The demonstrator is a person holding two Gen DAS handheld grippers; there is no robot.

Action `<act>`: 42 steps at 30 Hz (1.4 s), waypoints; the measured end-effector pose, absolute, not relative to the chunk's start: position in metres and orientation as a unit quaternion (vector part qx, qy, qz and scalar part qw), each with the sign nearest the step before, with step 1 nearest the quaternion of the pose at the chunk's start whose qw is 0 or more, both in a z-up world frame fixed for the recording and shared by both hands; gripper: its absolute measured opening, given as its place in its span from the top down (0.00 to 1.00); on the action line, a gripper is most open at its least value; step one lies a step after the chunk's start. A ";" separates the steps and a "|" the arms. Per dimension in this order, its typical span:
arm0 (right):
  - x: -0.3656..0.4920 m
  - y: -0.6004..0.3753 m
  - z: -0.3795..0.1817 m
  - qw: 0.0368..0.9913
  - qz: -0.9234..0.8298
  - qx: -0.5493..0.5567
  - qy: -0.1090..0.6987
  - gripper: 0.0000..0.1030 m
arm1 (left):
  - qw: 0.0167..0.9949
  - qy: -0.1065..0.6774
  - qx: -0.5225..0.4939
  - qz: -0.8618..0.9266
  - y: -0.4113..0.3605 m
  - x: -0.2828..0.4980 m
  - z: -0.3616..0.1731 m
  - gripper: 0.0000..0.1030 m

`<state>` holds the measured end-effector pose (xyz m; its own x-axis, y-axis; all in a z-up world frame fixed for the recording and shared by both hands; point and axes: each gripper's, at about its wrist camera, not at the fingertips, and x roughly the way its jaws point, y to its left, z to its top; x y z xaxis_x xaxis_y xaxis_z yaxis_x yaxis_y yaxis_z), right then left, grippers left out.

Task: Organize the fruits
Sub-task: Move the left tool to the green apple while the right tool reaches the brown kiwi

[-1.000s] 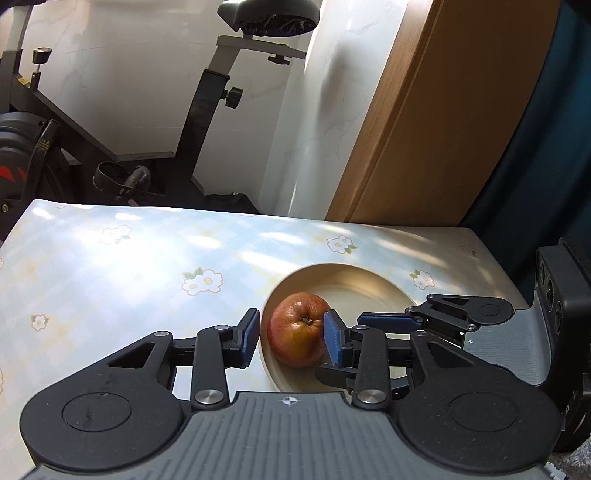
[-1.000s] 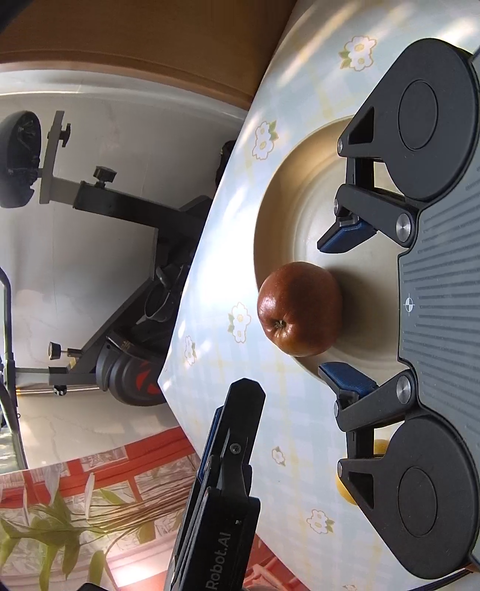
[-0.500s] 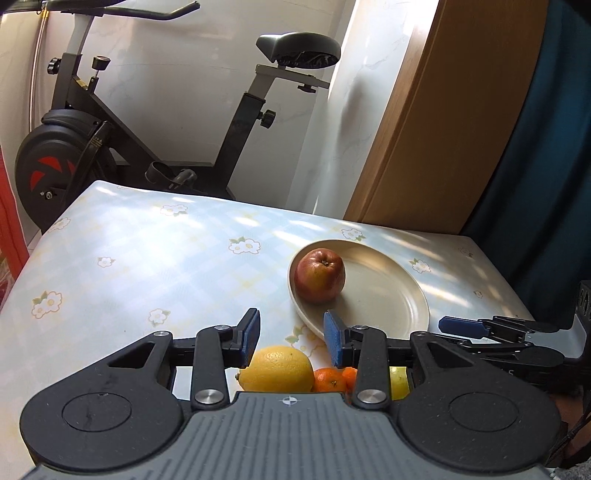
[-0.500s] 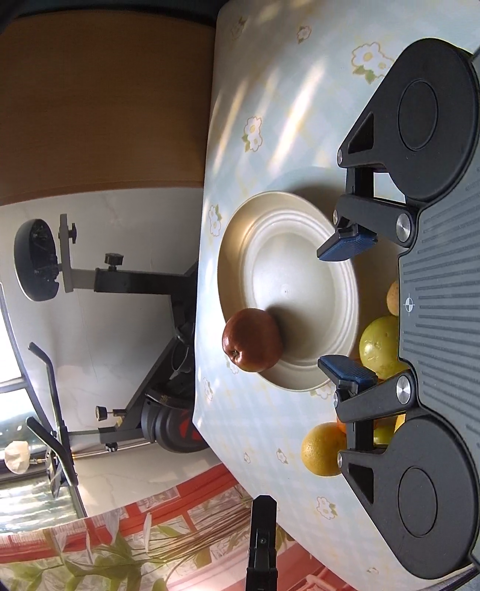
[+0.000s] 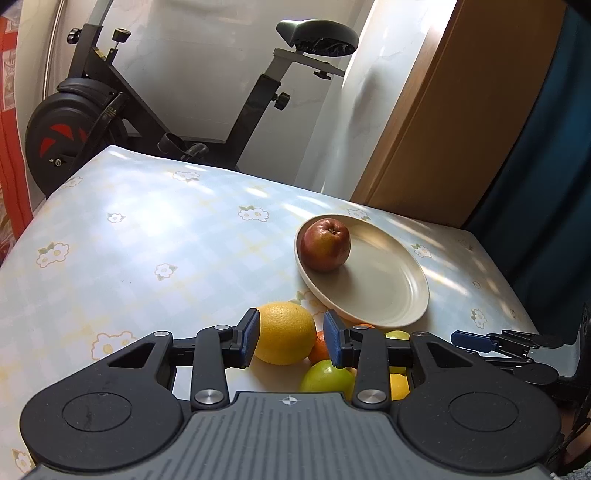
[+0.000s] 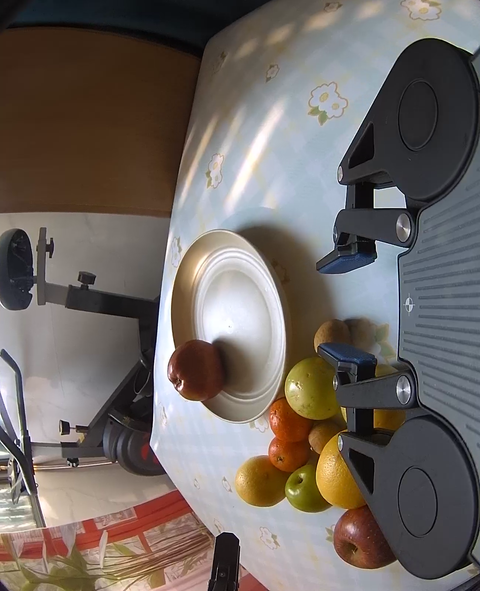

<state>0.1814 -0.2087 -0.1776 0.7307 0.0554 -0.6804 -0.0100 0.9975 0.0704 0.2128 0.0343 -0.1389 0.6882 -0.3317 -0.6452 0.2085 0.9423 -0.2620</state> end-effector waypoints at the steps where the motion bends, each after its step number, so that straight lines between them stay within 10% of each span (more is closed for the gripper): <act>1: 0.182 -0.209 -0.178 0.929 0.020 0.035 0.368 0.66 | 0.915 0.365 -0.083 -0.147 0.034 0.212 -0.140 0.62; 42: 0.213 -0.206 -0.191 0.912 0.059 0.033 0.406 0.76 | 0.884 0.421 -0.097 -0.178 0.021 0.212 -0.164 0.62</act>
